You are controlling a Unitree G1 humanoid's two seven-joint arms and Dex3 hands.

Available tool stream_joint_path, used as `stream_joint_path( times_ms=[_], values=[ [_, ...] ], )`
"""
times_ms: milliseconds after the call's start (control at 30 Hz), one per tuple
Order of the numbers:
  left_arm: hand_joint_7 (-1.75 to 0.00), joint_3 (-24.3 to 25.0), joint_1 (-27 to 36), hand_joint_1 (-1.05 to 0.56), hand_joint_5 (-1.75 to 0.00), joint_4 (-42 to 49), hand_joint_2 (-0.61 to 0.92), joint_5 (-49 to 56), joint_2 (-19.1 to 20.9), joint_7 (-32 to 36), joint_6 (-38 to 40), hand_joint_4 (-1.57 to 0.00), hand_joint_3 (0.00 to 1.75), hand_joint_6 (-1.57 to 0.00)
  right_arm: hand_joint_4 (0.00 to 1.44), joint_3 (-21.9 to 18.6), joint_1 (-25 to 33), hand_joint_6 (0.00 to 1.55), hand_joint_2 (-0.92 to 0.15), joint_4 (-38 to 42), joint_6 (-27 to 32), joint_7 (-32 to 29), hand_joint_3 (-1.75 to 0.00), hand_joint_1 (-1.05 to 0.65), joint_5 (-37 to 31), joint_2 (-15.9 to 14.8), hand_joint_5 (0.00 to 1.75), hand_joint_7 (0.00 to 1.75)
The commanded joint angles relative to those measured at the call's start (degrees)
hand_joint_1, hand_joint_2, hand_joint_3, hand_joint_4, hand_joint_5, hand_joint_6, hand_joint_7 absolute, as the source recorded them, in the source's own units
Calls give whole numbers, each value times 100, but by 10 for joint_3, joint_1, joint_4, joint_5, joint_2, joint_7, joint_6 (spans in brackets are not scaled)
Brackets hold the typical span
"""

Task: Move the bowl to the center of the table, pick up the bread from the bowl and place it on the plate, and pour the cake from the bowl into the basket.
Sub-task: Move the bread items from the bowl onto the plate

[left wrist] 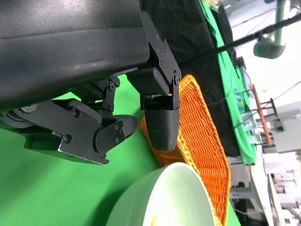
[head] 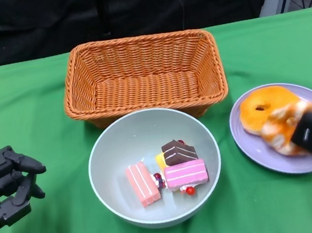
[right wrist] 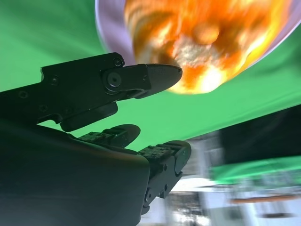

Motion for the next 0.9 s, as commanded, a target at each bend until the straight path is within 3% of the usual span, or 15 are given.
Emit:
stream_joint_path(
  times_ms=[33,433,567,900],
  values=[
    [-119,3,7,4,-150,-6,74,2,12,0,3,-72,79,-76,46,-28,-44,34,-92,45,-5,-6,-21,-55,23,-3,2,2],
    [-119,2,8,4,-150,-7,74,3,13,1,4,-72,78,-77,47,-32,-54,36,-92,67,-17,-14,-19,-55,32,-2,2,2],
    [-119,2,16,2,-150,-21,74,0,10,1,14,-73,77,-76,48,-51,-112,40,-92,148,-7,-14,-10,-49,62,7,2,2],
    [-121,1,20,3,-152,-32,74,2,9,4,19,-73,78,-76,47,-44,-124,41,-92,172,-15,-17,-9,-48,71,6,1,2]
  ],
)
